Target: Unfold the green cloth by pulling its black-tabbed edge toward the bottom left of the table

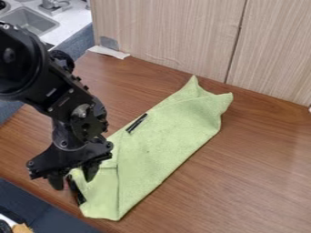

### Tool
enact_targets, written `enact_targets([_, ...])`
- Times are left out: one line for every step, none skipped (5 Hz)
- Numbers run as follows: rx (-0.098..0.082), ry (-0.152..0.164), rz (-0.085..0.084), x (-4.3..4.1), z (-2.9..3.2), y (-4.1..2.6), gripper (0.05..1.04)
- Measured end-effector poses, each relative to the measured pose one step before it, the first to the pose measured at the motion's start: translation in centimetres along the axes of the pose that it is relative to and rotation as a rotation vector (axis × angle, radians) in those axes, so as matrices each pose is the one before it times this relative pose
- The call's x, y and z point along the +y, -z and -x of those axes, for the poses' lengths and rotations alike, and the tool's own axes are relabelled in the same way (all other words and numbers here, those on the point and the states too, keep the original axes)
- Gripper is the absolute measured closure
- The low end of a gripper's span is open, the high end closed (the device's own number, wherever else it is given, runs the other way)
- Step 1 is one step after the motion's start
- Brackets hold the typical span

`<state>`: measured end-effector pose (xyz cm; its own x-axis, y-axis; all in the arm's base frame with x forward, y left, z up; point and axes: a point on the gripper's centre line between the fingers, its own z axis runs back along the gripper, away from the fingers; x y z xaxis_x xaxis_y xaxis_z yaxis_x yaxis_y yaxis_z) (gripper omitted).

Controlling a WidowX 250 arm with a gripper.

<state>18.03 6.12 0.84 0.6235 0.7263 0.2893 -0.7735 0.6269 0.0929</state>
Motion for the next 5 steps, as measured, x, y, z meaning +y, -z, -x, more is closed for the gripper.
enact_targets([-0.0060,0.0101,-0.0050,-0.193,-0.339,-0.738,0.078])
enact_targets([-0.0206,0.0258,0.0493,-1.089,-0.971,-1.285,0.074])
enact_targets([-0.0113,0.0304,0.0854,-2.591,-1.529,-1.342,0.081])
enact_targets([0.0204,0.0099,0.0435,-1.940,-1.001,0.016,0.083])
enact_targets([0.0005,0.0076,0.0007,-0.053,0.001,-0.026,0.083])
